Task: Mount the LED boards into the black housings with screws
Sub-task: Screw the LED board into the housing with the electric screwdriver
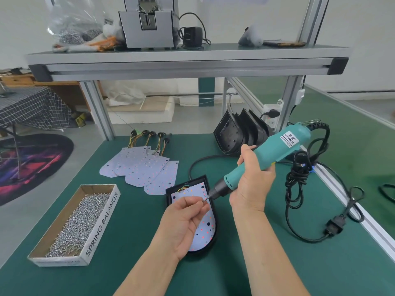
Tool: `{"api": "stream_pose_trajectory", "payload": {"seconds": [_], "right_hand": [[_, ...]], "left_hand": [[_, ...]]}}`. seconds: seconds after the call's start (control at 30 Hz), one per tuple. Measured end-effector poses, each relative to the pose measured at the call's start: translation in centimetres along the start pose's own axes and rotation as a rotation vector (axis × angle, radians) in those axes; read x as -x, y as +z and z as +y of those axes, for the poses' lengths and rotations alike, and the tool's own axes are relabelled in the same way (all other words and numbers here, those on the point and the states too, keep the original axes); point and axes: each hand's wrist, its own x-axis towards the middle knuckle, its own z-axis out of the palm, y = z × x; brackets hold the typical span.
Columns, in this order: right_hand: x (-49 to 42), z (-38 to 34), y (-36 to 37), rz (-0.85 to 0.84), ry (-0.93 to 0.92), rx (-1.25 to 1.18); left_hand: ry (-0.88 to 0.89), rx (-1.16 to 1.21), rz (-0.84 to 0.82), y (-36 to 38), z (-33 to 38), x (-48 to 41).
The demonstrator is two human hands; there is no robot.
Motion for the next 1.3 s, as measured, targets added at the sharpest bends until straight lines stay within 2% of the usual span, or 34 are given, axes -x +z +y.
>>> {"api": "stream_pose_trajectory", "payload": {"seconds": [0.1,0.33,0.43,0.47,0.53,0.6,0.67,0.73,0.87,1.03,1.3], "right_hand": [[-0.1,0.2,0.0,0.068,-0.009,0.015],[-1.2,0.3,0.3,0.116,0.003,0.028],[-2.1,0.1,0.8,0.104,-0.014,0.037],[-2.3,0.2,1.0,0.095,-0.026,0.051],[-2.6,0.5,1.2,0.059,-0.060,0.093],[-2.8,1.0,1.4,0.015,-0.098,0.153],[-3.0,1.6,1.5,-0.018,-0.119,0.228],[-3.1,2.2,1.5,-0.043,-0.138,0.303],[-3.4,3.2,1.3,-0.122,-0.214,0.382],[-3.8,4.4,0.5,-0.155,-0.310,0.491],[-4.2,5.6,-0.4,-0.159,-0.263,0.513]], "left_hand": [[0.094,-0.057,0.012,0.2,-0.5,0.1],[0.103,-0.127,-0.038,-1.0,1.1,-0.3],[0.136,-0.162,0.122,-2.7,3.0,-1.3],[0.151,-0.293,0.234,-3.7,3.6,-1.9],[0.173,-0.748,0.442,-5.4,4.1,-3.0],[0.140,-1.126,0.472,-5.7,4.0,-3.3],[0.091,-1.258,0.405,-4.9,3.7,-3.6],[0.058,-1.284,0.363,-3.7,3.5,-4.1],[-0.060,-1.139,0.260,-2.1,3.1,-5.3],[-0.086,-1.090,0.258,-1.7,2.5,-6.6],[-0.100,-1.089,0.259,-1.9,2.4,-6.8]]}}
